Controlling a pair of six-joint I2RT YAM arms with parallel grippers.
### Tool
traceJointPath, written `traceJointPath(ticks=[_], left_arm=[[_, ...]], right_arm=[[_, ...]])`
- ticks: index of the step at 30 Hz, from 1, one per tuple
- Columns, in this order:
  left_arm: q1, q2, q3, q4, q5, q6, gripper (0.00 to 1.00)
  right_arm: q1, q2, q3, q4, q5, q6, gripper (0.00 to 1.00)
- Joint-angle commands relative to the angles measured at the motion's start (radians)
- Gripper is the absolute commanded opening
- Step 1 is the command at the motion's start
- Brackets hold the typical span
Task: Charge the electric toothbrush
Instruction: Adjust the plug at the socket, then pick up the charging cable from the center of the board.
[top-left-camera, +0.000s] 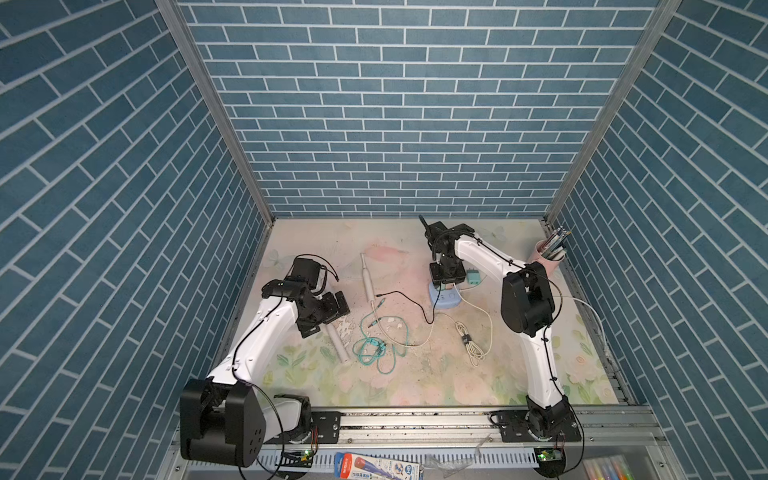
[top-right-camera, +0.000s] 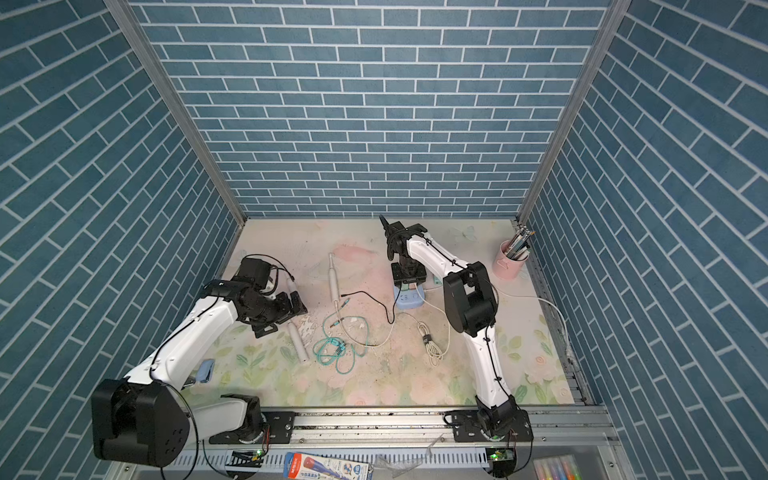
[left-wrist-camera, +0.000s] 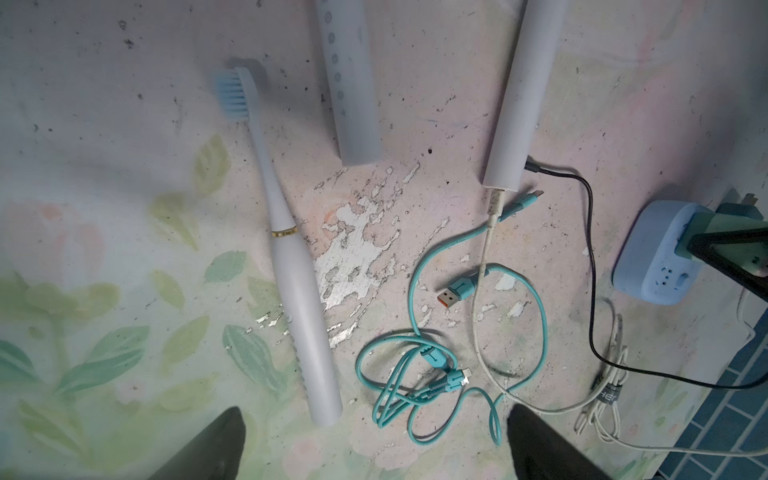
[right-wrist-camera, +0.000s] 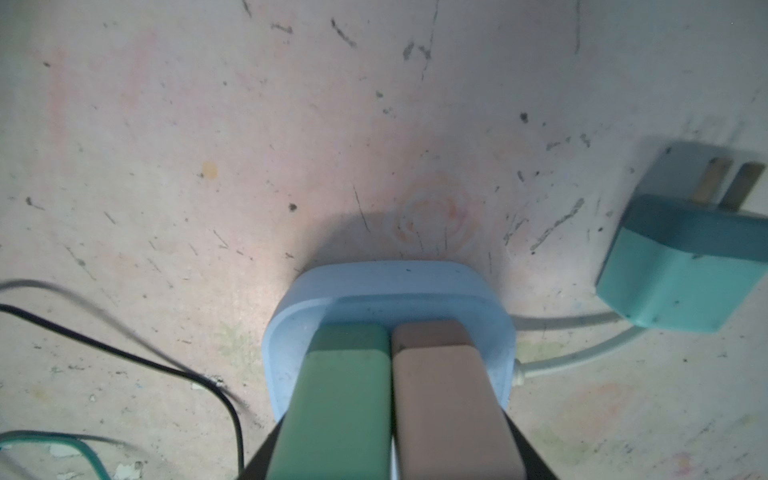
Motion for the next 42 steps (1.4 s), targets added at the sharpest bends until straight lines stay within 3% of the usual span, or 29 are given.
traceJointPath(ticks=[1,6,10,20,24,31,36,42], left_arm=[[0.012,0.008,-0.009,-0.007,0.001,0.015,1.00],[0.015,0.005,-0.008,-0.014,-0.005,0.016,0.99],[0.016,0.005,-0.003,-0.020,-0.014,0.017,1.00],[0.037,0.000,0.004,-0.032,-0.025,0.019,1.00],[0.052,-0.004,0.004,-0.034,-0.032,0.018,1.00],[0.081,0.006,0.007,-0.039,-0.034,0.018,1.00],[0.093,0.009,0.008,-0.038,-0.034,0.019,1.00],[0.115,0.023,0.008,-0.038,-0.039,0.016,1.00]], right_arm=[[0.002,-0.074,0.042,-0.059,0.030,-0.003,0.62],[0.004,-0.107,0.072,-0.076,0.014,-0.034,0.72],[0.008,-0.187,-0.001,-0.011,-0.011,-0.061,0.82],[0.092,-0.305,0.016,0.077,0.008,-0.248,0.80],[0.154,-0.250,0.088,0.067,-0.037,-0.360,0.79],[0.203,0.009,0.264,0.038,-0.206,-0.472,0.75],[0.205,0.129,0.344,0.056,-0.227,-0.564,0.75],[0.210,0.178,0.305,0.165,-0.217,-0.649,0.72]])
